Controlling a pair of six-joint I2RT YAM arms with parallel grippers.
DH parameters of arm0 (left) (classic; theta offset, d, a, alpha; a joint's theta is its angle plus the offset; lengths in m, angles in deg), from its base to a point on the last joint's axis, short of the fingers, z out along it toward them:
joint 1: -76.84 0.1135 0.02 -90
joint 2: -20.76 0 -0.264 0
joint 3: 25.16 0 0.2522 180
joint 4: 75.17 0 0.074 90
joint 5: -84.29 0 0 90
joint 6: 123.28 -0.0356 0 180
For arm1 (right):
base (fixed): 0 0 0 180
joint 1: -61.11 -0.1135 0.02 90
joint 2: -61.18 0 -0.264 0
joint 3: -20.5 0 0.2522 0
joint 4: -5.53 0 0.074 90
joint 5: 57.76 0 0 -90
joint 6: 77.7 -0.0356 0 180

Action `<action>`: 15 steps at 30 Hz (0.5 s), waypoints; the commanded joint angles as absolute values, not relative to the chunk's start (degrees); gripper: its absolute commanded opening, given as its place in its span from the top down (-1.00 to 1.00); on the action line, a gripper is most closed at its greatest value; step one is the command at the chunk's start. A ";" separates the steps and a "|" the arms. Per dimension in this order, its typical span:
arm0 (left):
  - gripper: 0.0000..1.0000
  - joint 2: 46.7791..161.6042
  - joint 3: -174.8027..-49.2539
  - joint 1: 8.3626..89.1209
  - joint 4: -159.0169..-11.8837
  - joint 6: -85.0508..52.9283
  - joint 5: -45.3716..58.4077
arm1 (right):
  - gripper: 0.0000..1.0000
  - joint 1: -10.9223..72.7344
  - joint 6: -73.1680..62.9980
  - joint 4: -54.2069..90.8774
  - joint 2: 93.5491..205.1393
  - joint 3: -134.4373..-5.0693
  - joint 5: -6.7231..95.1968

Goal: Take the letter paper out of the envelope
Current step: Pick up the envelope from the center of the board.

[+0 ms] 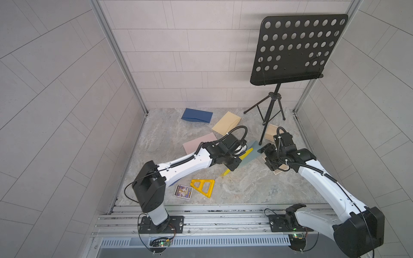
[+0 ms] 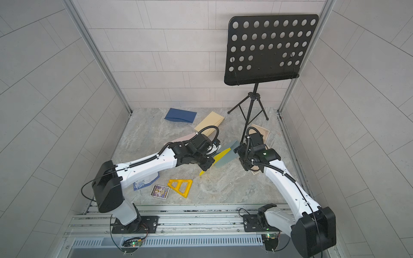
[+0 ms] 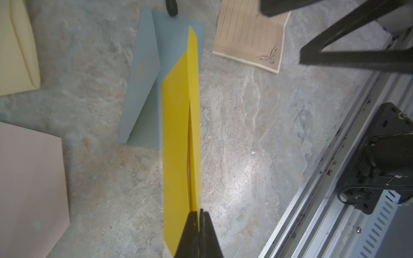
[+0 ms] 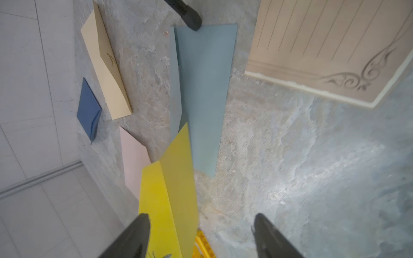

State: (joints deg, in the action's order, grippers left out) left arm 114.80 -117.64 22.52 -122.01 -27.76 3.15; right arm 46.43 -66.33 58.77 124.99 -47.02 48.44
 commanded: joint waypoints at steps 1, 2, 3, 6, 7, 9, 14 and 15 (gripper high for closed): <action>1.00 112.39 -119.47 20.34 -125.71 -28.83 -1.70 | -0.79 46.31 -69.88 59.56 126.05 -51.19 52.59; 1.00 112.08 -120.12 19.88 -126.54 -28.97 -2.46 | -0.81 45.97 -69.94 59.55 126.38 -52.18 53.17; 1.00 111.97 -120.63 19.55 -127.23 -29.07 -3.08 | -0.82 45.64 -70.33 59.38 126.52 -52.74 53.69; 1.00 111.38 -121.85 18.46 -128.44 -29.56 -5.29 | -0.82 44.22 -72.71 58.20 126.48 -53.23 55.12; 1.00 111.31 -122.43 18.08 -129.05 -29.83 -5.90 | -0.82 43.61 -73.67 57.66 126.48 -53.04 55.50; 1.00 111.38 -123.58 17.17 -130.16 -30.39 -7.29 | -0.79 42.51 -75.02 57.02 126.46 -52.38 55.79; 1.00 111.03 -125.14 15.61 -131.42 -30.86 -9.28 | -0.52 41.55 -77.47 53.67 126.05 -50.31 55.95; 1.00 110.93 -125.23 15.50 -131.54 -30.88 -9.57 | -0.45 41.53 -77.66 53.57 125.96 -50.30 55.81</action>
State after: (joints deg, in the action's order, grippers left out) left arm 112.16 -123.46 16.24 -129.51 -29.49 -6.92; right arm 41.71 -74.57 54.95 126.43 -50.69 55.81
